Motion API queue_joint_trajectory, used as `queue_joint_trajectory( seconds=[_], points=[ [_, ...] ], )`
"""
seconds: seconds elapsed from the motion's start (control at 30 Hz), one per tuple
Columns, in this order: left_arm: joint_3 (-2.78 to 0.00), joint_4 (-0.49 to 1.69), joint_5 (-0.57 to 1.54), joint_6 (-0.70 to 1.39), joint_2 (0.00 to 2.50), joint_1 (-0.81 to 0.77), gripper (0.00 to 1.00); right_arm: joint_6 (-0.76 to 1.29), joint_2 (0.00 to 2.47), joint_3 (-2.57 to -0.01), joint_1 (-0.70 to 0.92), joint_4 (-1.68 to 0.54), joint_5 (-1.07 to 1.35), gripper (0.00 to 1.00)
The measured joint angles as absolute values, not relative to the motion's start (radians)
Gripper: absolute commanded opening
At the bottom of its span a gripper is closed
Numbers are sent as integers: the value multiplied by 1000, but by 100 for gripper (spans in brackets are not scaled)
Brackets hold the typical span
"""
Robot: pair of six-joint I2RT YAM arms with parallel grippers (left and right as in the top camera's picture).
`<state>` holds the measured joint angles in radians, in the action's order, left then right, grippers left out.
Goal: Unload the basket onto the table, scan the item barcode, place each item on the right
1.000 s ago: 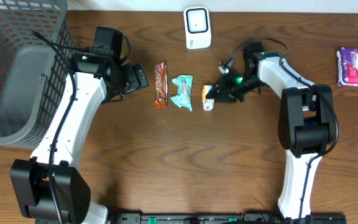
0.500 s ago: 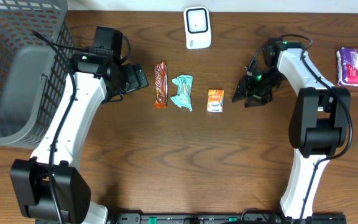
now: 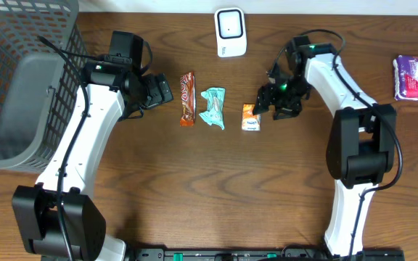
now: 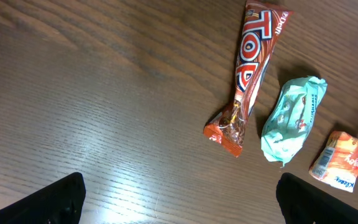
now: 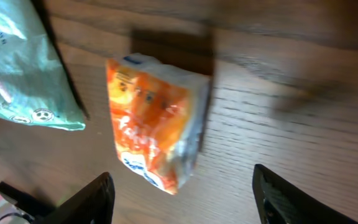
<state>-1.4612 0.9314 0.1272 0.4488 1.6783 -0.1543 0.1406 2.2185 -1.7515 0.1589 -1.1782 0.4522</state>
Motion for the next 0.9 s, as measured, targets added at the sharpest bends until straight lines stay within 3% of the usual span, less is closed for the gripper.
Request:
queue_joint_trajectory(
  seconds=[0.23,0.7,0.9],
  points=[
    [-1461,931,127,449,1678,-154,98,168,2218,-1752,171,-1159,432,63],
    [-1461,931,127,449,1678,-154,98,226,2217,-1687,188,-1044,439,50],
    [-1461,931,127,449,1678,-154,98,253,2217,-1613,193,-994,479,15]
  ],
)
